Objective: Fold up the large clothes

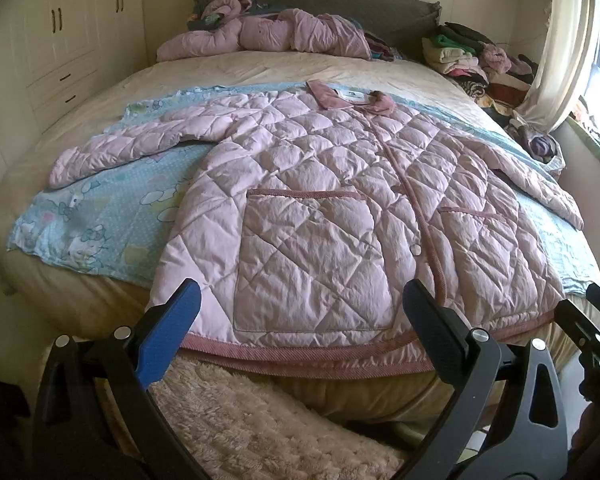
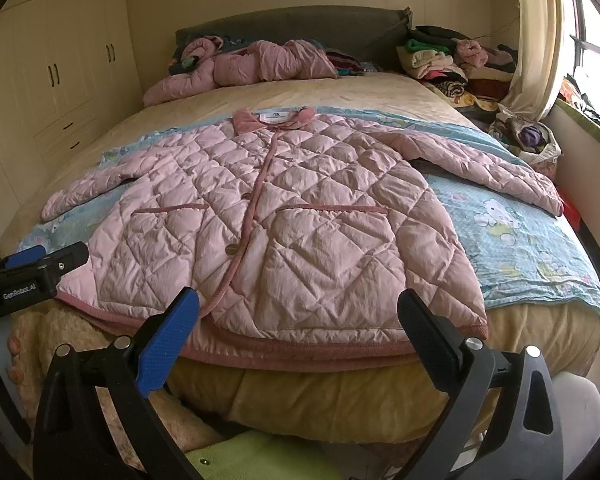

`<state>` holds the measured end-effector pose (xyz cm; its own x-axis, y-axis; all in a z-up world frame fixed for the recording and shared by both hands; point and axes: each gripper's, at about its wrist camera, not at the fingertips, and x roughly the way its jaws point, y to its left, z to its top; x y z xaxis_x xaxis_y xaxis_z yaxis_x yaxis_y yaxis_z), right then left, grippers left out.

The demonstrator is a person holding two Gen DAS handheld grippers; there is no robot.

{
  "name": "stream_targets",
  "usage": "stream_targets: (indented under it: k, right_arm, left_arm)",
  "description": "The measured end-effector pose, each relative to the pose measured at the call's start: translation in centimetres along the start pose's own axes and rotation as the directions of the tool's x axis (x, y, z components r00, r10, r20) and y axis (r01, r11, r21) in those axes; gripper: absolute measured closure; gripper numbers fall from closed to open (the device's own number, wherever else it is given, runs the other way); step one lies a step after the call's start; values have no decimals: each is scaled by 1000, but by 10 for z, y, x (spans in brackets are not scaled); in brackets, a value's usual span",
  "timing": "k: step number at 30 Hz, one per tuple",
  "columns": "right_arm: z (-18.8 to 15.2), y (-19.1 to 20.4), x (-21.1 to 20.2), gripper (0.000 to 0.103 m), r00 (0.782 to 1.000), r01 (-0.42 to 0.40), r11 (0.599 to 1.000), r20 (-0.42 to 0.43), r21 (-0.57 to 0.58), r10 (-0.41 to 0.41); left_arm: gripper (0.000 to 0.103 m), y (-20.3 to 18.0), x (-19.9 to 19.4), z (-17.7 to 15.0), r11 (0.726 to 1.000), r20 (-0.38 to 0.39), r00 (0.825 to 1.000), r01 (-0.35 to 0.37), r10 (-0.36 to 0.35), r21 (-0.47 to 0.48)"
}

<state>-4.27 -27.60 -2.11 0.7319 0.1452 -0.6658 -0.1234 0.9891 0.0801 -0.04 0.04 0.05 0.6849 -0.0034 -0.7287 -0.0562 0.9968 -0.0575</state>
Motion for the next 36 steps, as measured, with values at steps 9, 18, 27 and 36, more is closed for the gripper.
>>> stream_targets:
  k: [9,18,27,36]
  right_arm:
    - [2,0,-3,4,1000,1,1000,5,-1,-1]
    - [0,-1,-1,4,1000,-5,1000,2,3,5]
    - [3,3,-2,4,1000,-5,1000,1,2,5]
    - [3,4,0,4,1000,-1,1000,-1,7,1]
  left_arm:
    - [8,0,0,0,1000,2,1000,-5,5,2]
    - [8,0,0,0,1000,3,1000,-5,5,2]
    - [8,-1,0,0,1000,4,1000,-8,8,4]
    - [8,-1,0,0,1000,3,1000,-8,8,4]
